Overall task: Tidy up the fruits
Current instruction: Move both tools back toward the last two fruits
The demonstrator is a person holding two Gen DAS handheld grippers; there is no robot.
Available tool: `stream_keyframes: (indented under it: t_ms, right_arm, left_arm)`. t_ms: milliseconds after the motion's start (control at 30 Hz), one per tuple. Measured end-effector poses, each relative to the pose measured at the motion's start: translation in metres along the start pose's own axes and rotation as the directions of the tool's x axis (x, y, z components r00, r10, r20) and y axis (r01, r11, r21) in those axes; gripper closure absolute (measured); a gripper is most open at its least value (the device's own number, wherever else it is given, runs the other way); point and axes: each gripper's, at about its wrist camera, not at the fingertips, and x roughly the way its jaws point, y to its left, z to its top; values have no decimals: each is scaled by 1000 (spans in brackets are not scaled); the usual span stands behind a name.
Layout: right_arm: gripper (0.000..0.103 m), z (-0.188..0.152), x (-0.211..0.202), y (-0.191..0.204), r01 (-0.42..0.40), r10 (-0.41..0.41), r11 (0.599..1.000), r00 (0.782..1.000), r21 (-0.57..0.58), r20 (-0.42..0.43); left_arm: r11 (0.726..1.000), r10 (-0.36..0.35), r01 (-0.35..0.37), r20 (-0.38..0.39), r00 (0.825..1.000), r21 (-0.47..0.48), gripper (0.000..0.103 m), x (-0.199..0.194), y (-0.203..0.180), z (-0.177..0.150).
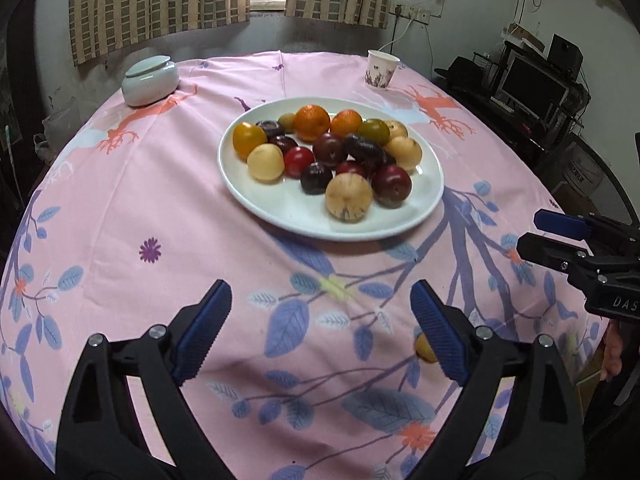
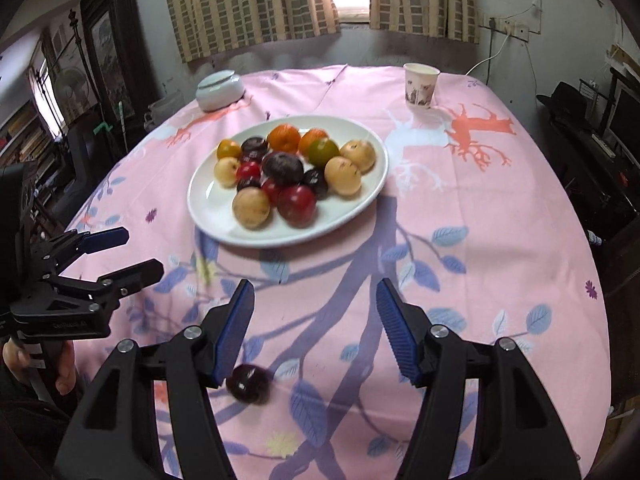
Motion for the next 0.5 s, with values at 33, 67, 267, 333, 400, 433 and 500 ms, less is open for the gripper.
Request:
stream_keyframes:
  t_ms: [33, 67, 267, 333, 400, 433, 500]
  right_arm:
    - [39, -3, 0, 3, -1, 1, 1000, 1000, -4, -8]
    - [39, -6, 0, 6, -5, 5, 1000, 1000, -7, -15]
    - [39, -45, 12, 30, -108, 103, 993, 988, -38, -114]
    - [39, -53, 19, 35, -119, 112, 992, 984, -41, -137]
    - [41, -56, 26, 40, -111, 102, 993, 983, -51, -151]
    - [52, -57, 29, 41, -115, 105, 992, 983, -54, -153]
    - [72, -58, 34, 43, -109, 98, 992, 983, -64, -152]
  left_arm:
    - [1000, 5, -5, -5, 1000, -5, 10, 0, 1, -3]
    - [1000, 10, -10, -9, 1000, -10, 10, -1, 2, -6]
    - [999, 15, -16, -20, 1000, -51, 10, -2, 14, -20]
    - [998, 6, -7, -26, 1000, -62, 10, -1, 16, -21]
    - [998, 0, -2, -31, 1000, -66, 10, 0, 16, -22]
    - [998, -3, 1, -31, 1000, -63, 10, 0, 16, -22]
    - [999, -4, 2, -34, 999, -54, 10, 0, 13, -23]
